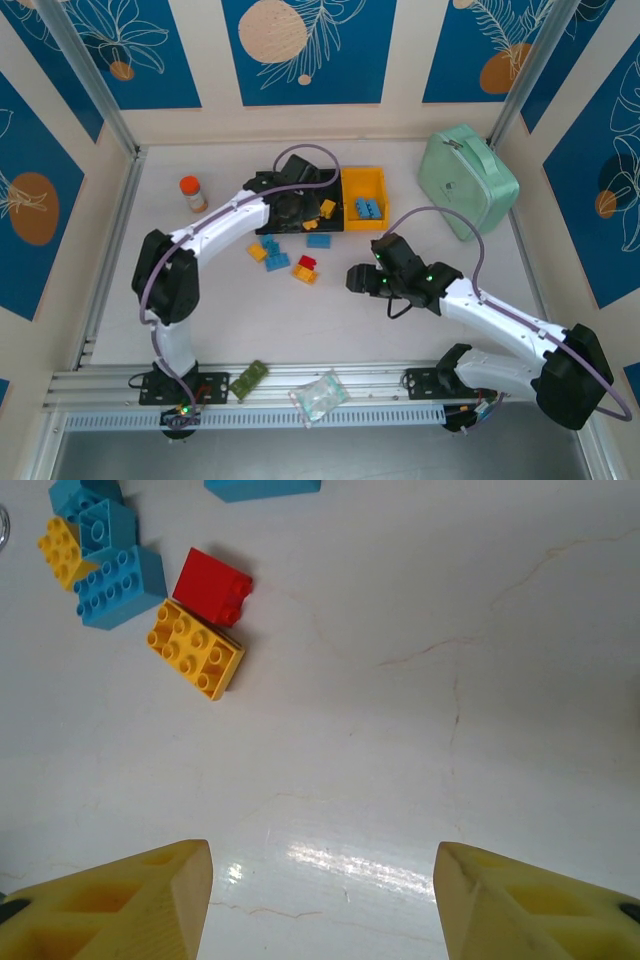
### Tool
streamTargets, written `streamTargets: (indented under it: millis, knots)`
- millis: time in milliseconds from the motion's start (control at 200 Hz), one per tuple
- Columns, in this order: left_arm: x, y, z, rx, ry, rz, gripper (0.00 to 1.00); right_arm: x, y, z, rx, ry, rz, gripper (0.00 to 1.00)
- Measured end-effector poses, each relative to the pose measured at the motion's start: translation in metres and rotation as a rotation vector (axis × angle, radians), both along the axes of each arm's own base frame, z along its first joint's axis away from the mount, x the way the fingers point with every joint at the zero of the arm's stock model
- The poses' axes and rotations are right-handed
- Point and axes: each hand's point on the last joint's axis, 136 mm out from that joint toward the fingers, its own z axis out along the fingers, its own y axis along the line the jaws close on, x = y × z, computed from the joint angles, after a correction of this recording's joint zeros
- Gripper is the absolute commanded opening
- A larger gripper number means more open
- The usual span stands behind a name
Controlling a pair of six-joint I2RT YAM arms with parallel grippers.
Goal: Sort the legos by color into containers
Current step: Place the lego in the container.
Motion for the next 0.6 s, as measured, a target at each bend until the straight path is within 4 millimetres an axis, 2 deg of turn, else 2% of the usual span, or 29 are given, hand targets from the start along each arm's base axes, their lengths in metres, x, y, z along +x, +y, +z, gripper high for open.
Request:
streamTargets:
  millis: [190,310,480,600]
  knots:
    - [0.033,-0.024,0.001,0.017,-0.023,-0.039,0.30,0.002,-0.007,0.009,0.024,-0.028,-0.030,0.60]
    - [0.050,-0.033,-0.004,0.043,-0.027,-0.052,0.30,0.002,-0.012,0.008,0.027,-0.027,-0.048,0.60]
    - [0.072,-0.031,-0.017,0.093,-0.023,-0.051,0.31,0.003,-0.016,0.006,0.022,-0.020,-0.062,0.60]
    - [0.086,-0.019,-0.028,0.139,-0.016,-0.036,0.33,0.003,-0.016,0.006,0.022,-0.020,-0.064,0.61]
